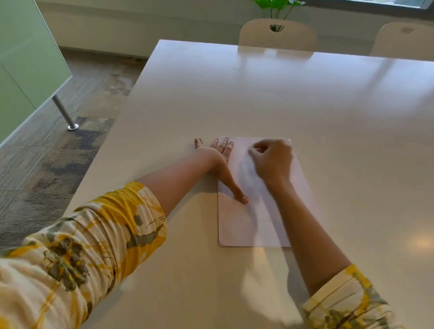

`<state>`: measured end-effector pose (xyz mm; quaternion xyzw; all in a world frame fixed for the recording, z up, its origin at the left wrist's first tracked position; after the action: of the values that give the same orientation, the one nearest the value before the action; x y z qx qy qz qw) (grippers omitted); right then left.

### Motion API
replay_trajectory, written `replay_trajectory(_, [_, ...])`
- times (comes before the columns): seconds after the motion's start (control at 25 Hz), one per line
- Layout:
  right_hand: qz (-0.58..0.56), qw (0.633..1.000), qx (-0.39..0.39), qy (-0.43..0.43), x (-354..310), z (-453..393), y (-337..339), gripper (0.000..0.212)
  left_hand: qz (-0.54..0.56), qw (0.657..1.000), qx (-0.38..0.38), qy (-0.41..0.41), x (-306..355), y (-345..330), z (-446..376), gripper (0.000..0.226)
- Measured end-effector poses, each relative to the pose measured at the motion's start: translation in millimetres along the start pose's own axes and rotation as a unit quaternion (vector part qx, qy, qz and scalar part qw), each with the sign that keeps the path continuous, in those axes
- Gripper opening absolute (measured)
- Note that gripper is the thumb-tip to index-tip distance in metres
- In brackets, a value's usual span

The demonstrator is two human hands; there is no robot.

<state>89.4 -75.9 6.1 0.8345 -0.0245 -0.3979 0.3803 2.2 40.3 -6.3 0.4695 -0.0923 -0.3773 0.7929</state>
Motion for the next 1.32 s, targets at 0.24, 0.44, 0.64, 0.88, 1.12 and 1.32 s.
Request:
replay_trajectory(0.24, [0.005,0.994,0.043,-0.096,37.3,10.1,25.9,0.016,0.019,1.000,-0.010,0.000,-1.0,-0.6,-0.6,0.170])
replay_trajectory(0.44, [-0.040,0.998,-0.006,-0.037,2.8,31.6,-5.4,0.011,0.008,1.000,0.010,-0.002,-0.1,-1.0,-1.7,0.159])
replay_trajectory(0.64, [-0.033,0.998,0.018,-0.056,21.4,40.5,15.3,0.013,0.030,0.999,-0.009,-0.003,-1.8,-1.1,0.9,0.171])
replay_trajectory(0.88, [-0.010,0.998,0.025,-0.059,5.2,45.5,15.2,0.008,0.020,1.000,-0.003,-0.001,-2.4,-1.1,-0.4,0.169])
replay_trajectory(1.12, [-0.011,0.993,0.045,-0.109,28.8,46.7,35.5,0.010,0.030,0.999,-0.014,-0.006,-2.9,-0.6,2.6,0.171])
replay_trajectory(1.32, [0.001,0.997,0.017,-0.076,8.9,45.2,18.9,0.007,0.031,0.999,-0.007,-0.009,-2.9,-2.0,2.0,0.165])
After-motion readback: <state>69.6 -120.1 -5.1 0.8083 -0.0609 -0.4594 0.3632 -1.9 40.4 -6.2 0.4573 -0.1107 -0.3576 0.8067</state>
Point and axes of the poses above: each hand's wrist, its own z-axis away from the middle knuckle, its own y-axis out of the back of the hand, x = y × z, the point moved 3 cm from there along -z, towards the middle knuckle, and after that the axes turned 15 degrees about y, right-handed, at the moved point
